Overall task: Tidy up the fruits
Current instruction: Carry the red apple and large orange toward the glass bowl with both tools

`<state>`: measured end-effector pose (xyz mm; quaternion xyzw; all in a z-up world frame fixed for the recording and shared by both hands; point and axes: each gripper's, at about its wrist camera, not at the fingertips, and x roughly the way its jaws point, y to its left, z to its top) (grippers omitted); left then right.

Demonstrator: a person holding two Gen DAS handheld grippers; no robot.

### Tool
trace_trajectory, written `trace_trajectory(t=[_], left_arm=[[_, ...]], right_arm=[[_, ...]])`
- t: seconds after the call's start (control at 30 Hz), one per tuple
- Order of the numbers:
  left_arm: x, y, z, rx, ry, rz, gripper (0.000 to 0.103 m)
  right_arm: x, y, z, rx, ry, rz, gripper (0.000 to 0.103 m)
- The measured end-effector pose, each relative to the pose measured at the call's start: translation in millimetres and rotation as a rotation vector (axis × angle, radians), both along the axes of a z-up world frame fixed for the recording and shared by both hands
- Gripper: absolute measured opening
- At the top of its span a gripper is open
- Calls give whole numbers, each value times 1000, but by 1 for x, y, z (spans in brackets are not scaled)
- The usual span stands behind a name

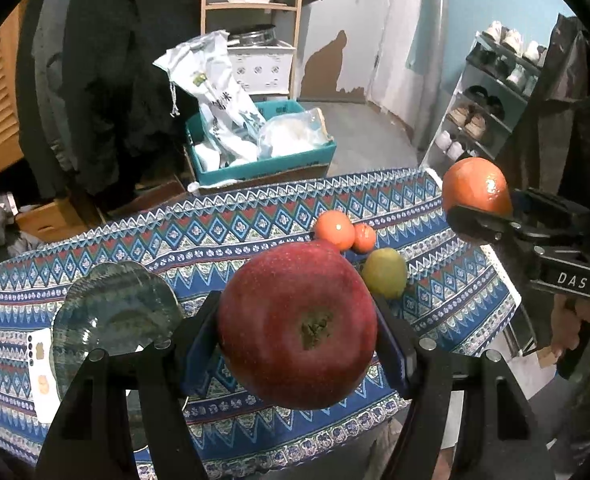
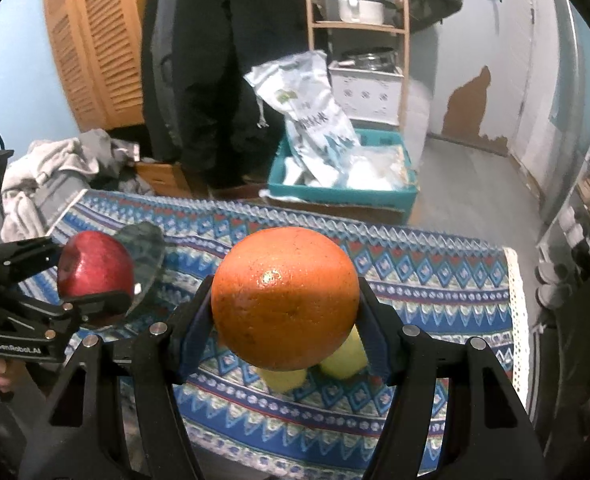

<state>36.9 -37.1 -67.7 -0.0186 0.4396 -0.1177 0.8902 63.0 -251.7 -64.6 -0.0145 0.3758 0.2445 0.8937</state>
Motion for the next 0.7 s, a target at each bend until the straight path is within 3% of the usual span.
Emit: trace_trajectory(t=[0.7], left_arm=[[-13,69,13,-40,-36,132,72]], right_arm=[[8,88,31,57,-20,128,66]])
